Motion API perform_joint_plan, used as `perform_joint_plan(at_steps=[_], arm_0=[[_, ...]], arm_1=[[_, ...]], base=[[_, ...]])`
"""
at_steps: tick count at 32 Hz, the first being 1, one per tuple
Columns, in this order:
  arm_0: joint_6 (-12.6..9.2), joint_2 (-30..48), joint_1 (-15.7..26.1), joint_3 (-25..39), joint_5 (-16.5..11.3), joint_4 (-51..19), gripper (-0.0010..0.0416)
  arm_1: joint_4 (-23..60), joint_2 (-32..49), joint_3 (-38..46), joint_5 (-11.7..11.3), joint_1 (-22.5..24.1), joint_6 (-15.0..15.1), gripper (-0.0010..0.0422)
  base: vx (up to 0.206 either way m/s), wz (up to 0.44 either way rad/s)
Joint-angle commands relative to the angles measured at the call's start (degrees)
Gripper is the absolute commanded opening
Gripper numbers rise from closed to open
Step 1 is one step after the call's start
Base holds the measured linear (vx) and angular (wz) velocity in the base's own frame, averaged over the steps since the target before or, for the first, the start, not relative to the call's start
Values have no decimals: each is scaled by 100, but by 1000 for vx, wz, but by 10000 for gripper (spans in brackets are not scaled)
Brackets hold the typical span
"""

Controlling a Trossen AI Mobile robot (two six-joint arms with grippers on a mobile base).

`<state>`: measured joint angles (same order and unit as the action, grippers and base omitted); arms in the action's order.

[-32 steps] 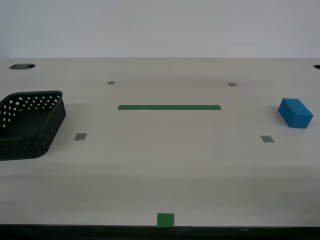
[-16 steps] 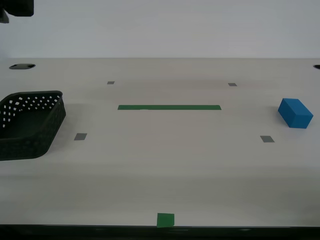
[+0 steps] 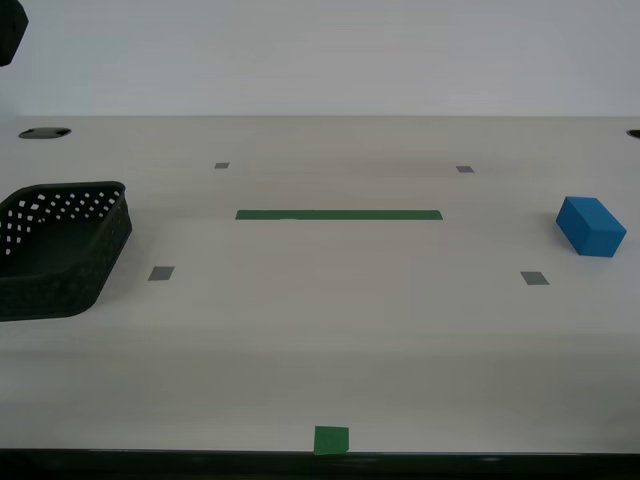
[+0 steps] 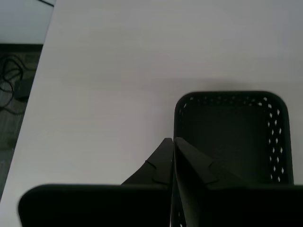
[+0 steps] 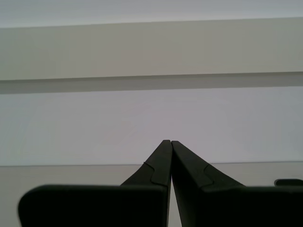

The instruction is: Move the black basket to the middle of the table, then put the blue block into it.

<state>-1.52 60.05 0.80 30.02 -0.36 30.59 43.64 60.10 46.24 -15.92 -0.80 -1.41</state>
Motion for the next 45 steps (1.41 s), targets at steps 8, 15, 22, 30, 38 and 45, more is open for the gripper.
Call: perform_joint_plan(at_steps=[8,15,22,30,38,45], arm_0=[[-48,0,55,2,-2,15,1],[-50,0,212,4,-2,-2,0],[-48,-2,267,2,-2,-66,1],[-48,-2,302,4,-2,-63,1],[-48,0,313,4,-2,-66,0],[-48,0,319,2,-2,-63,1]], arm_1=[[55,538,-448,1073,-452,-483,0],[-741,1576,-466,1056,-599,-317,0],[-1150,1696,-468,463,-798,-319,56],[-960,2481,-476,1115,-1080,-243,218],[-1600,3679,-472,1213,-1086,-310,297],[-1926,4052,-472,1204,-1093,-310,225]], base=[[0,0],[0,0],[0,0],[0,0],[0,0],[0,0]])
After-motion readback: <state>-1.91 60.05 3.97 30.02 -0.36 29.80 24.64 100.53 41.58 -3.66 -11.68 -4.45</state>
